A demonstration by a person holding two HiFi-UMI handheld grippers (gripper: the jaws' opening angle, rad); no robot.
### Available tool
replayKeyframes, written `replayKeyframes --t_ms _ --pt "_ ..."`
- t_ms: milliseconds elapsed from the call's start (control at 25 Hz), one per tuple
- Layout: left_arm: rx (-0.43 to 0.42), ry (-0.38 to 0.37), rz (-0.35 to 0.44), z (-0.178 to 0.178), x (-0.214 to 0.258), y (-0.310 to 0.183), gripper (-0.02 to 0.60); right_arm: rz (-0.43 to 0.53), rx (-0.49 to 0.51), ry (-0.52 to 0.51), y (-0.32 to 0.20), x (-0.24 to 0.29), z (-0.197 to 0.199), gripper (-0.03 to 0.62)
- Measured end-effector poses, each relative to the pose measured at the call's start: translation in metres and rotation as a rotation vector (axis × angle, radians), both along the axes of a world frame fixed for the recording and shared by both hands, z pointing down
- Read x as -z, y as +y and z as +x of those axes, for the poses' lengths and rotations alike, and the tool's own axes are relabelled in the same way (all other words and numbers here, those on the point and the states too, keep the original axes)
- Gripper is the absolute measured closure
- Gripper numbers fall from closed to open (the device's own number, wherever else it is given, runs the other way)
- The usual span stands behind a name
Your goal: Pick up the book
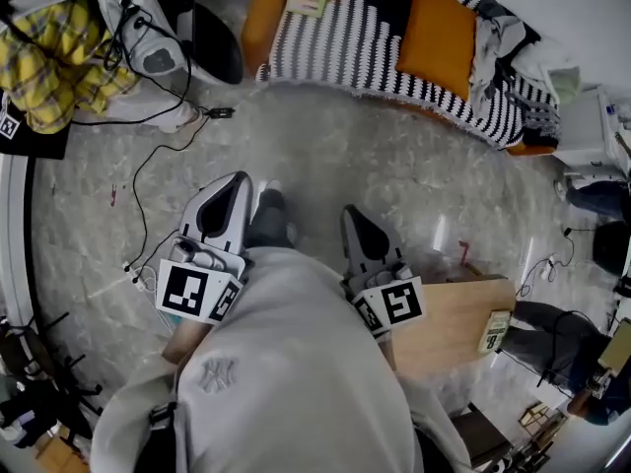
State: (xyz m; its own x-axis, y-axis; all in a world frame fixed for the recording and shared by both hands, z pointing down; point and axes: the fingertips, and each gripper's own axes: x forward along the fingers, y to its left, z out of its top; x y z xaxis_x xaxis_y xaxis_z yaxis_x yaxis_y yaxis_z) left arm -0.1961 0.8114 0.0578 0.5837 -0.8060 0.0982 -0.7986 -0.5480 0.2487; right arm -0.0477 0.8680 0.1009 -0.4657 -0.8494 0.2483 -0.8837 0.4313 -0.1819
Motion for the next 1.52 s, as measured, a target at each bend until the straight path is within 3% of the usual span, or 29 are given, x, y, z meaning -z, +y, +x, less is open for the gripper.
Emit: replayKeyframes --t_ms 320,800,1040,1520 --pt "-0.049 0.021 0.029 -0.009 0.019 -0.040 0.572 0.005 -0.053 0.009 -0.034 0.017 -0.012 0.576" --pt "-0.014 0.045 0.050 -0.062 0.001 -0.087 0.572 0.026 -0.059 0.043 -0.080 0.005 -0.050 0.576" --pt "-0.047 0.064 0.065 -0.041 0.017 -0.123 0.572 0.026 -0.102 0.045 -0.114 0.020 -0.025 0.576" --pt "-0.101 0.049 0.047 -0.043 0.006 -0.142 0.572 0.006 -0.135 0.034 -0.127 0.010 -0.034 0.576"
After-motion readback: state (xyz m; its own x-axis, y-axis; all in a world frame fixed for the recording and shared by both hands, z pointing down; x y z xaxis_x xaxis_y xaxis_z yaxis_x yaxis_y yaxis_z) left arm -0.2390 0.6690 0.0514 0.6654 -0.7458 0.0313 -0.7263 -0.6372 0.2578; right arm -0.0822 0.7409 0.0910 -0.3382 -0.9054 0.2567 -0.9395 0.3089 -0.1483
